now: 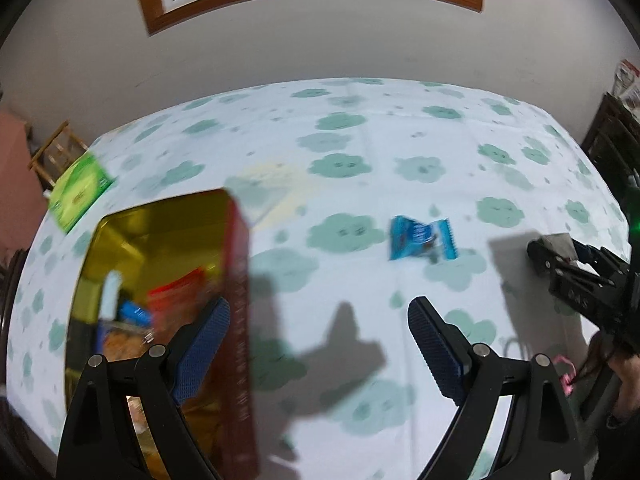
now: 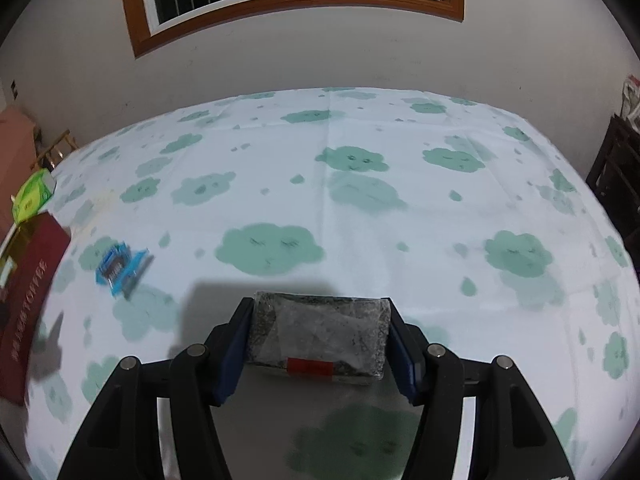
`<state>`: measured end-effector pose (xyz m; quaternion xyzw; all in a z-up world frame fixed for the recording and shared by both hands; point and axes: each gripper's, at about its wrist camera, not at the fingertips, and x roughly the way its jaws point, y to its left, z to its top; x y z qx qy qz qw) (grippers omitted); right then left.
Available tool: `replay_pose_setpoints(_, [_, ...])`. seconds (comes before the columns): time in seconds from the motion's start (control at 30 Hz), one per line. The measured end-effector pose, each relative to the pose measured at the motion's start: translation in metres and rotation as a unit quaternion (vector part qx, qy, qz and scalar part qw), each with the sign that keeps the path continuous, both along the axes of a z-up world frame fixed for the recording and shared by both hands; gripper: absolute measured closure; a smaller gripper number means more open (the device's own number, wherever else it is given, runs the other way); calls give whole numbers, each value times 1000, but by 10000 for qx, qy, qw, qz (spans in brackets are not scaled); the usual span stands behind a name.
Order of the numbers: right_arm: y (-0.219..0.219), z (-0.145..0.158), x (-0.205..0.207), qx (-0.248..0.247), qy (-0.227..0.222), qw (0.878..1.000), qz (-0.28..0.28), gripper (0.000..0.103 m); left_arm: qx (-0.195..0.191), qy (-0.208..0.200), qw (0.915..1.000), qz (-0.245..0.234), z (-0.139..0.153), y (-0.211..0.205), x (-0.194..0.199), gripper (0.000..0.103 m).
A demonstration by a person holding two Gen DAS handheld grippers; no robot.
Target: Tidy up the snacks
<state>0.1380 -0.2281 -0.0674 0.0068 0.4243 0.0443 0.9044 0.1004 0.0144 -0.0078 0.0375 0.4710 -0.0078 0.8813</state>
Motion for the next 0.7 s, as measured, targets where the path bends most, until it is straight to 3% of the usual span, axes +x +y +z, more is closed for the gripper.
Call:
replay_pose_setpoints(0.27, [-40,0,-18,-31,-4,10000,-94,41,-362,107,9990,-257,-11,-24,29,14])
replay_pose_setpoints(0.5, [-36,-2,-17,-272,37,9995,-139,41,-311,174,9987,-353,-21,-42,55,14])
replay_pose_setpoints(0.7, [-37,-1,-17,-270,39,9995,-138,41,-267,191,9985,-449,-29,-51,66,28])
